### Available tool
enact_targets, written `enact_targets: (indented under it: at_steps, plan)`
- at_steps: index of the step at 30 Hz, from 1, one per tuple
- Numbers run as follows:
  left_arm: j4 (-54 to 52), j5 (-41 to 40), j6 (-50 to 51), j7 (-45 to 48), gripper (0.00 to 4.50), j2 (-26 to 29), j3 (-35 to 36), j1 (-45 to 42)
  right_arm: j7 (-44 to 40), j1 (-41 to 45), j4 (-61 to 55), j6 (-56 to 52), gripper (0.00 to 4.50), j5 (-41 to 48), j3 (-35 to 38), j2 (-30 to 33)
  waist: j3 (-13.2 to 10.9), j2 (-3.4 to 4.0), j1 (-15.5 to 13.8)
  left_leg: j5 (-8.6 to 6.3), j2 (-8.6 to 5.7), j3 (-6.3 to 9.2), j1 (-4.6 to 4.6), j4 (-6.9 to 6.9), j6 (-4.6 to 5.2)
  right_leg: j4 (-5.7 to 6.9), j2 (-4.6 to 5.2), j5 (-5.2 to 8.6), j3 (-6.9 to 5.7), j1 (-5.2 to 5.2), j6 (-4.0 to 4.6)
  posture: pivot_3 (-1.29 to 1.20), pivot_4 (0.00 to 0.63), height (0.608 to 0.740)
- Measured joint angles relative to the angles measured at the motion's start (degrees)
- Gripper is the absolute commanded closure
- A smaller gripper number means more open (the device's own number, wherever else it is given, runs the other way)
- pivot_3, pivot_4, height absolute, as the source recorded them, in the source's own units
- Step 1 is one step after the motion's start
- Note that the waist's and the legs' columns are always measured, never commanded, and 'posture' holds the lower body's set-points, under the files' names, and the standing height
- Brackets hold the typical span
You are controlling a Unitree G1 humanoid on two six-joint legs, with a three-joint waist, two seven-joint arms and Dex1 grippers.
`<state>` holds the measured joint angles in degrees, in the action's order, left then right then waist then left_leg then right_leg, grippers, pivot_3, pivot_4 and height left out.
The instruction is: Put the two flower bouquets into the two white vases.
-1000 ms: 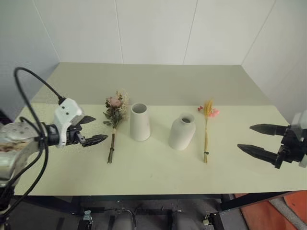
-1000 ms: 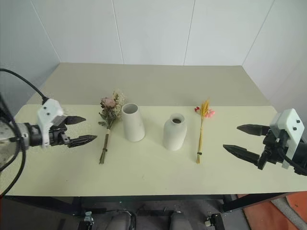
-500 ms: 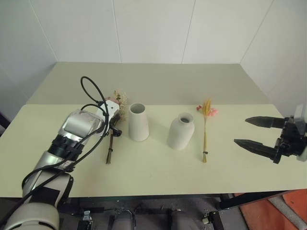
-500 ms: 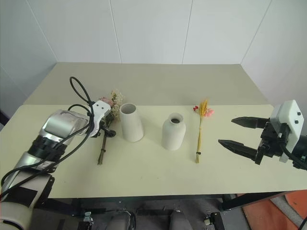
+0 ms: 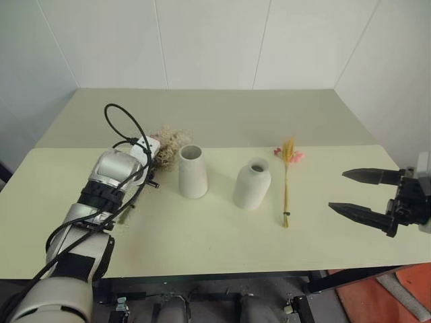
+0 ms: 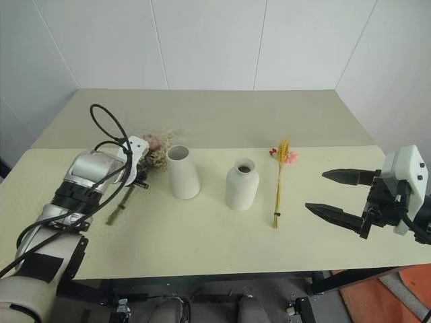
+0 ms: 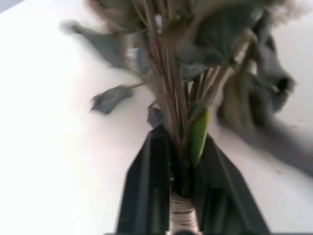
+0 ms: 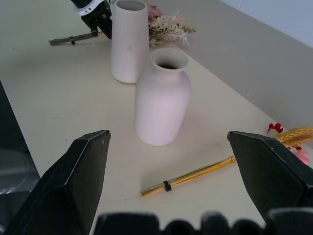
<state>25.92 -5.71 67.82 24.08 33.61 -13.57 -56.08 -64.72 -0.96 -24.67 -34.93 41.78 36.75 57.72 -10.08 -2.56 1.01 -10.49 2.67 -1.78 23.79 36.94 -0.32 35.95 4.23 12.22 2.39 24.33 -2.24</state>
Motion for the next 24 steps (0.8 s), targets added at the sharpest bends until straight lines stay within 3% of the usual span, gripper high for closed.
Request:
enact_targets:
  at_steps: [6,9,12,16,19,24]
  plan:
    - [-5.63,-0.15,-4.0,-0.94,4.36,0.74,6.79,3.9,0.07,0.94,0.57,0.06,0.0,-0.01,-0.81,0.0,-0.01,-0.02,-0.34,0.0,-0.02,0.01,0.04,0.0,0.0,-0.01,0.05,-0.01,-0.03,0.02,0.01,0.0,0.15,0.74]
    - [-12.17,-3.39,-16.75,-0.76,4.36,-0.05,15.63,7.79,0.18,1.16,0.58,0.05,0.0,0.01,-1.39,0.0,-0.03,-0.05,-0.39,0.0,-0.01,0.0,0.08,0.01,0.0,-0.03,0.09,-0.16,-0.04,0.02,0.25,0.0,0.15,0.74]
    - [-16.26,-10.87,-24.22,2.05,4.36,-1.74,26.01,5.41,0.55,1.17,0.45,0.06,0.0,0.04,-1.52,-0.01,-0.04,-0.07,-0.53,0.0,-0.03,0.0,0.09,0.04,0.0,-0.06,0.1,-0.16,-0.06,-0.02,0.19,0.0,0.15,0.74]
    - [-17.4,-25.4,-23.17,7.34,4.36,-4.47,35.97,-4.41,1.51,2.17,0.44,0.06,0.0,0.08,-2.32,-0.24,-0.04,-0.07,-0.82,0.0,-0.08,0.01,0.03,0.07,0.0,-0.06,0.12,-0.04,-0.06,-0.12,-0.08,0.0,0.15,0.74]
    - [-17.51,-32.95,-21.24,9.01,4.36,-6.26,38.76,-8.41,2.03,2.76,0.38,0.06,0.0,0.1,-2.76,-0.47,-0.03,-0.05,-0.71,0.0,-0.09,0.01,-0.04,0.07,0.0,-0.05,0.11,-0.03,-0.04,-0.17,-0.1,0.0,0.15,0.74]
    - [-17.28,-35.15,-21.86,13.15,4.36,-8.3,34.93,-8.42,3.23,2.95,-0.31,0.06,0.0,0.14,-4.3,-1.43,-0.03,-0.05,-0.34,0.01,-0.1,0.0,-0.06,0.07,-0.01,-0.02,0.1,-0.04,-0.01,-0.17,-0.11,0.0,0.15,0.74]
